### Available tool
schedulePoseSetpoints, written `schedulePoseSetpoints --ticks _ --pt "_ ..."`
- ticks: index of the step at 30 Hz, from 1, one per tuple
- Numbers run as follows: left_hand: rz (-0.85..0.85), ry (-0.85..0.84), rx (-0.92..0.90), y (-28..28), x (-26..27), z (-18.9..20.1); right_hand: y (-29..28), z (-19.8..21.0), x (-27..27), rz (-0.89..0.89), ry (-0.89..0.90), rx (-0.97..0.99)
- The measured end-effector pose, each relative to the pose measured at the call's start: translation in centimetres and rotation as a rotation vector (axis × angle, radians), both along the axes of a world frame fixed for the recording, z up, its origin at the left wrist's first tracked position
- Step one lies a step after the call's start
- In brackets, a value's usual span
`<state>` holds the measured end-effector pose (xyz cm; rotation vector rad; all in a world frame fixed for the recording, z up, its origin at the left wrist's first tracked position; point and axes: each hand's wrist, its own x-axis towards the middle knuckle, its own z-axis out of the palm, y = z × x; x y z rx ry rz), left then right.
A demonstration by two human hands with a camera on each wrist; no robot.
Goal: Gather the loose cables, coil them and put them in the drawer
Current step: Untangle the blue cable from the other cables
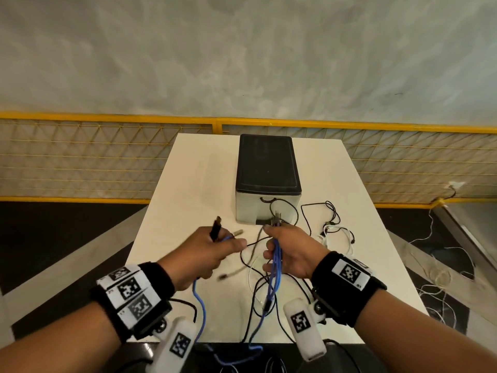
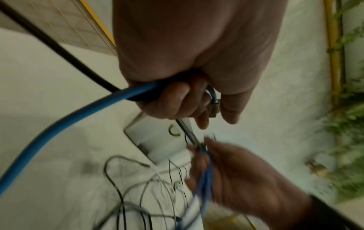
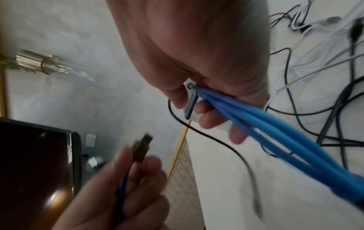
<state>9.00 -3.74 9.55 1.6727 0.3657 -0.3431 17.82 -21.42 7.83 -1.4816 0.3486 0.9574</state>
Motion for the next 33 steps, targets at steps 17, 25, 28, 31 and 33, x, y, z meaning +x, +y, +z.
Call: schedulePoseSetpoints --ticks 17,25,28,31,33 --pt "-0.145 -0.142 0.344 -3.9 -0.2 -4.3 -1.0 0.0 -0.3 -0.08 0.168 0.302" --pt "0.105 -0.074 -0.087 0.5 -0.2 -1.6 -4.3 -1.5 -4.0 0.467 -0.127 0.0" --pt "0.267 -0.153 -0.189 1.9 1.1 0.4 -5.6 -3.6 -6.2 0.851 -0.255 -0.18" --pt "0.335 -0.196 -0.284 2.1 1.9 2.0 -6.0 -5.1 -7.0 1.151 -0.38 -0.328" --pt "0.319 -0.201 -0.359 1.7 2.1 2.8 -5.8 -5.5 -7.3 1.208 -0.374 -0.348"
